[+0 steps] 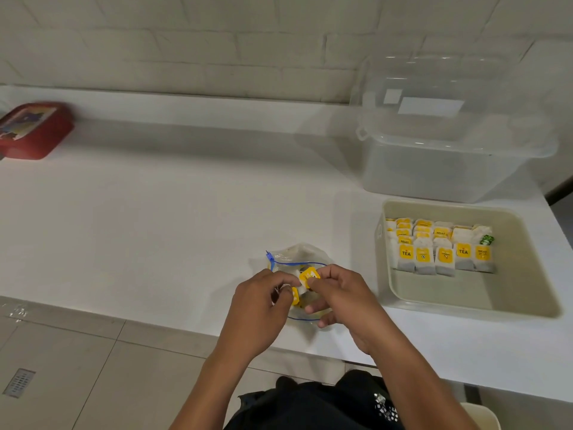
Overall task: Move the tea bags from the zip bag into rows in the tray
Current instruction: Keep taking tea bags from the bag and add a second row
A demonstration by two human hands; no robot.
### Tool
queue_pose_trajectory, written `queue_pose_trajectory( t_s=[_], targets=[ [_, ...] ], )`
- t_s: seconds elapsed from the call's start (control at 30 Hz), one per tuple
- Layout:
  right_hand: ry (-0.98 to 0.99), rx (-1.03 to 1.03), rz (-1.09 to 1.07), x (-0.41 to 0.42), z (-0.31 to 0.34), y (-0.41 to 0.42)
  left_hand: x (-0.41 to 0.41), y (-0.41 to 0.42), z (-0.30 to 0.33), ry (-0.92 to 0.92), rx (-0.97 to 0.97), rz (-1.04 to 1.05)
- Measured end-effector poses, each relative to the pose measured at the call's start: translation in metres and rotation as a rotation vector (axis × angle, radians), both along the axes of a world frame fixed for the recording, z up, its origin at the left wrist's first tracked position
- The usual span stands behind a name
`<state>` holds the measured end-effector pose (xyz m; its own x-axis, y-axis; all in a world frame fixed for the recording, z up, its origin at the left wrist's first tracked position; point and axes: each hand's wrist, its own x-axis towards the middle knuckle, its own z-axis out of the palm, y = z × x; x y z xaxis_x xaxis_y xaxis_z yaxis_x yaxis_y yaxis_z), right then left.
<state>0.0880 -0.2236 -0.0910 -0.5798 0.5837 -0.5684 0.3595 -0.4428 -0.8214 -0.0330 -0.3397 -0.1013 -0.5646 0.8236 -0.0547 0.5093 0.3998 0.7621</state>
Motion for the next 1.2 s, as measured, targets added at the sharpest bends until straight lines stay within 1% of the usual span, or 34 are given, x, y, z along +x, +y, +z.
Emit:
queue_pose_trajectory(
  t_s=[0.13, 0.23, 0.33, 0.47, 0.53, 0.6, 0.7, 0.77, 0.83, 0.9, 1.07, 1.2],
  targets=[
    [0.024, 0.067, 0.033, 0.001, -0.005, -0.002, 0.003, 0.002, 0.005, -0.059, 0.02, 0.047],
    [0.01, 0.134, 0.069, 0.001, -0.007, -0.001, 0.003, 0.004, 0.009, -0.07, 0.013, 0.054],
    [0.004, 0.147, 0.08, 0.001, -0.008, 0.001, 0.004, 0.007, 0.015, -0.091, 0.006, 0.054],
    [0.01, 0.134, 0.104, 0.003, -0.006, 0.006, 0.001, 0.012, 0.021, -0.065, -0.005, 0.048],
    [0.011, 0.167, 0.098, 0.006, -0.005, 0.01, -0.001, 0.015, 0.021, -0.042, -0.017, 0.027],
    [-0.019, 0.277, 0.099, 0.01, -0.004, 0.015, -0.002, 0.017, 0.024, -0.005, -0.039, -0.026],
    [-0.016, 0.452, 0.132, 0.016, -0.002, 0.02, -0.005, 0.018, 0.03, 0.138, -0.069, -0.134],
    [0.014, 0.597, 0.211, 0.021, 0.001, 0.023, -0.005, 0.02, 0.034, 0.235, -0.1, -0.187],
    [0.052, 0.723, 0.302, 0.026, 0.003, 0.028, -0.002, 0.024, 0.037, 0.283, -0.12, -0.219],
    [0.101, 0.778, 0.346, 0.032, 0.005, 0.034, 0.004, 0.03, 0.04, 0.305, -0.111, -0.232],
    [0.112, 0.827, 0.307, 0.05, 0.013, 0.055, 0.017, 0.046, 0.05, 0.306, -0.064, -0.253],
    [0.137, 0.719, 0.274, 0.067, 0.022, 0.071, 0.027, 0.062, 0.058, 0.293, -0.025, -0.268]
  ],
)
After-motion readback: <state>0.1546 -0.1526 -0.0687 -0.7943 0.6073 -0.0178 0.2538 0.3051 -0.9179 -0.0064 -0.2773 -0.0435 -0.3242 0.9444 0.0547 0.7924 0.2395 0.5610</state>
